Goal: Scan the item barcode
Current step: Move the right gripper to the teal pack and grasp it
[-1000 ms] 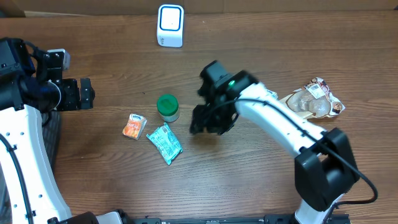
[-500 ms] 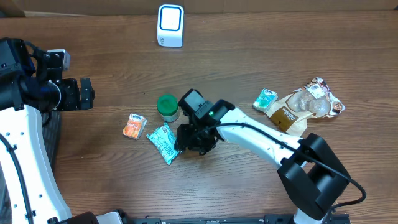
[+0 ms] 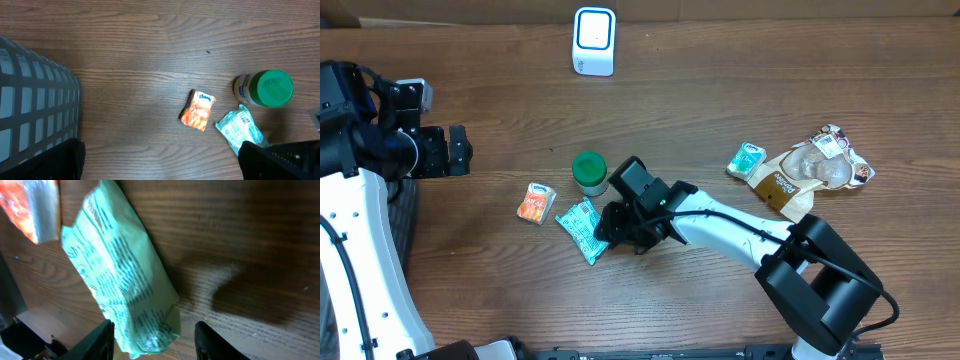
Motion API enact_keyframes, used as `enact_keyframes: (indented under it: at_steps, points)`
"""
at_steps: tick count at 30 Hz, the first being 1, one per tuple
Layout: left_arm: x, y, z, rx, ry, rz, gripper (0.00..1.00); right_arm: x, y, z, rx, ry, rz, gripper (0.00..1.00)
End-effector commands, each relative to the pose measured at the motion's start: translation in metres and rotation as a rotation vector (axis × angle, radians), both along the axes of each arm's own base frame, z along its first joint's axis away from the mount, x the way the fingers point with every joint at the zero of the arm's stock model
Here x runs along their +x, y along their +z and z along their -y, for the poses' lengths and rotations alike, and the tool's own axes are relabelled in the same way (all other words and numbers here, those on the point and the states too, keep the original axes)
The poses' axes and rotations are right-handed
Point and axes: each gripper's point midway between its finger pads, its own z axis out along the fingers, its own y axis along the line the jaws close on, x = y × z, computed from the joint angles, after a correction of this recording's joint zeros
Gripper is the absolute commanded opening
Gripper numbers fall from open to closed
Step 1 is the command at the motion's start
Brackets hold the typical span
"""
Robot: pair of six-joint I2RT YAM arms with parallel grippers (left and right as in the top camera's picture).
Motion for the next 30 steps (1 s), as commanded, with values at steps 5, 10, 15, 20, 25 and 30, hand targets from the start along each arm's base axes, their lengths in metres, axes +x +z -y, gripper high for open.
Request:
enact_keyframes:
  at_steps: [5,10,15,20,25,30]
  points:
    - [0.001,0.002,-0.002,0.016,-0.017,0.008,1.0,-0.011,-0.024,-0.005,-0.022,-0.017,-0.054,0.4]
    - [0.001,0.002,-0.002,0.017,-0.018,0.008,1.0,-0.012,-0.024,-0.006,-0.004,-0.006,-0.079,0.1]
    - [0.001,0.002,-0.002,0.016,-0.017,0.007,1.0,-0.007,-0.005,0.006,0.001,0.035,-0.091,0.06]
    - [0.001,0.002,-0.002,0.016,-0.017,0.008,1.0,0.003,0.025,0.023,-0.012,0.219,0.012,0.04]
    - [0.001,0.002,-0.002,0.016,-0.017,0.007,1.0,0.005,0.041,0.046,-0.025,0.649,0.189,0.06]
    - [0.001,0.002,-0.002,0.016,-0.017,0.008,1.0,0.023,0.032,0.07,-0.152,0.853,0.338,0.4]
